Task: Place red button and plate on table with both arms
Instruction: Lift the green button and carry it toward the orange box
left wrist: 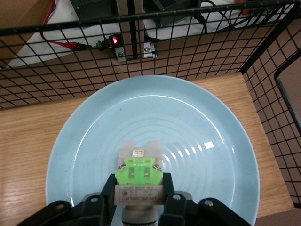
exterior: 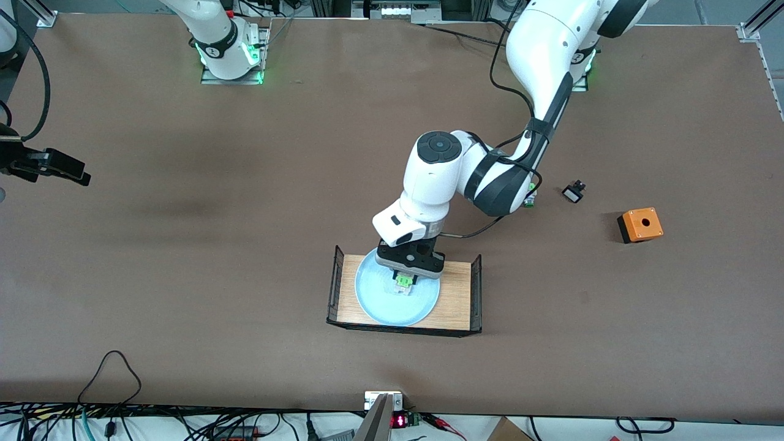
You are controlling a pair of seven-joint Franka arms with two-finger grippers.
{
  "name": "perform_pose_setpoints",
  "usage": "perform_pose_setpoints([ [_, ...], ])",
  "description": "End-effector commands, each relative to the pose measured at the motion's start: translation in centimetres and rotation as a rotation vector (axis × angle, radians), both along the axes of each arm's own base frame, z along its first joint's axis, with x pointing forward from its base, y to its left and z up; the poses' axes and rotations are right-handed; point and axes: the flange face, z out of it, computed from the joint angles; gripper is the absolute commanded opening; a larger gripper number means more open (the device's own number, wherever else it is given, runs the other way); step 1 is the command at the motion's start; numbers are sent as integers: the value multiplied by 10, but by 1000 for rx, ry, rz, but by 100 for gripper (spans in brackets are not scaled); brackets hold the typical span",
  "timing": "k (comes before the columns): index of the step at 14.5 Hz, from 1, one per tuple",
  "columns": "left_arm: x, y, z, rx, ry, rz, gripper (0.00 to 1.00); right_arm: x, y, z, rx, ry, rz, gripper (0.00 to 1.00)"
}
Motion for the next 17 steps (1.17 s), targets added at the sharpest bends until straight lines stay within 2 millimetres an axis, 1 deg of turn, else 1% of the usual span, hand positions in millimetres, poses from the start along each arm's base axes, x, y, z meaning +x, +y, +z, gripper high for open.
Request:
perform_pose_setpoints([
  [1,-1,3,27,26,8,24,26,-3,18,8,-60,-3,55,100],
  [2,-5,5,38,47,38,32,26,-3,22,9,-83,-2,64,100],
  [4,-14,11,68,79,70,46,27,-3,19,7,-82,0,52,100],
  [5,-18,15,87,76,87,60,26,-3,17,7,-78,2,44,100],
  [6,-20,22,98,76,114,75,26,-4,16,6,-76,5,43,100],
  [7,-25,28,116,86,130,82,26,-4,17,6,-73,6,42,100],
  [8,-31,35,129,118,162,83,26,-4,16,6,-71,6,39,100],
  [9,-37,44,140,155,194,73,26,-4,16,6,-71,6,39,100],
  [12,-50,67,168,251,266,-38,25,-4,13,6,-70,6,35,100],
  [14,-46,102,175,271,346,-99,26,-4,13,6,-69,8,39,100],
  [15,-44,120,177,292,386,-143,26,-4,17,5,-67,9,49,100],
  [16,-40,139,176,316,429,-197,26,-5,20,3,-65,24,55,100],
  [17,-37,158,172,334,476,-250,26,-8,28,2,-61,43,60,100],
])
